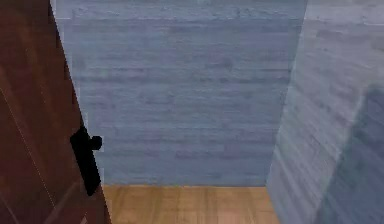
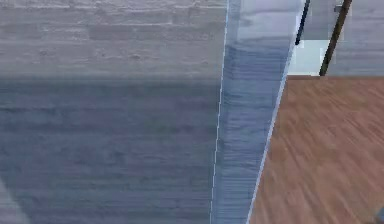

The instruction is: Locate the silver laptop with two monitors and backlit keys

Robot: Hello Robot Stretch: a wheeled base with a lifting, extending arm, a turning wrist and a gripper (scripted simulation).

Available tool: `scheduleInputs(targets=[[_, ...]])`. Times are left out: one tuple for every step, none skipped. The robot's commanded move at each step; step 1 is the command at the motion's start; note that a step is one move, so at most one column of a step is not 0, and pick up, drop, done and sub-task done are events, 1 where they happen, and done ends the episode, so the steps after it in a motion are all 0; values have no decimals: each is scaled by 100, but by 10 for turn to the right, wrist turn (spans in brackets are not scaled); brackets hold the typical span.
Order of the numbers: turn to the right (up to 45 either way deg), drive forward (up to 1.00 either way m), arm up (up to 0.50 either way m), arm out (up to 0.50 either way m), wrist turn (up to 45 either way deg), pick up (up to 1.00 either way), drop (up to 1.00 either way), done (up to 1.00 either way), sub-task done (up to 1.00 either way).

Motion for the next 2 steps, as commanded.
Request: scheduleInputs(targets=[[0,90,0,0,0,0,0,0,0],[-450,0,0,0,0,0,0,0,0]])
